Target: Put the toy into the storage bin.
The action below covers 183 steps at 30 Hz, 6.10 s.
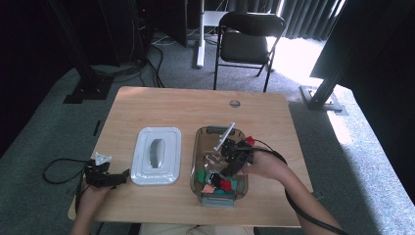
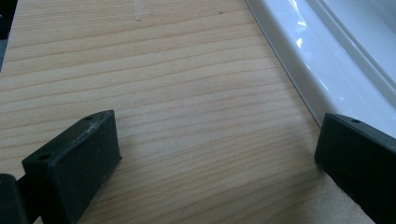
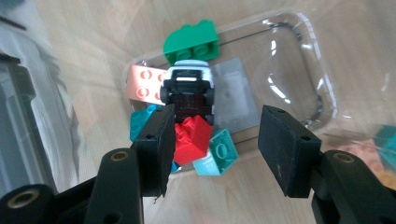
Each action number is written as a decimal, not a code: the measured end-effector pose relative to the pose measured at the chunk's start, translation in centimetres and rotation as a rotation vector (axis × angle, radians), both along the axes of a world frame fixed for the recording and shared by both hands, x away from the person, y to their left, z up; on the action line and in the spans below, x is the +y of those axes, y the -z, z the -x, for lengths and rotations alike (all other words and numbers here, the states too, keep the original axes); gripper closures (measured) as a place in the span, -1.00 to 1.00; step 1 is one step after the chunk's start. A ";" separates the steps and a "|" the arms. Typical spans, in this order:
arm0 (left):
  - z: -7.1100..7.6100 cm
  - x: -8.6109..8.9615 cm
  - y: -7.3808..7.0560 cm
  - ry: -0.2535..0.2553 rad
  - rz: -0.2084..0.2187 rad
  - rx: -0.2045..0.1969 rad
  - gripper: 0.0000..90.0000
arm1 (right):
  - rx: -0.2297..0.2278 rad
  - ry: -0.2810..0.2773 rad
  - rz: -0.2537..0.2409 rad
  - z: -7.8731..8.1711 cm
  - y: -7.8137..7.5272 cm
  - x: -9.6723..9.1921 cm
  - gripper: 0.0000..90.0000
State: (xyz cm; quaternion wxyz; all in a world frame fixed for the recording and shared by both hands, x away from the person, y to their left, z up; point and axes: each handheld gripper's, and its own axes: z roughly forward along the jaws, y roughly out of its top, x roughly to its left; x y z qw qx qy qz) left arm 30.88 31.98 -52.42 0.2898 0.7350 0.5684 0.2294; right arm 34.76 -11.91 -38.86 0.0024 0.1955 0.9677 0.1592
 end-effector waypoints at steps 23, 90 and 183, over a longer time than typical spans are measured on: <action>0.0 0.0 0.0 0.002 -0.003 0.001 -0.99 | -0.111 0.328 -0.239 -2.1 -2.3 -10.6 -0.03; 0.0 0.0 0.0 0.001 -0.002 0.002 -0.99 | -0.012 0.564 -0.058 -8.8 8.2 -12.6 0.30; 0.0 0.0 0.0 0.001 -0.001 0.001 -0.99 | -0.011 -0.205 0.041 0.3 3.6 7.6 0.30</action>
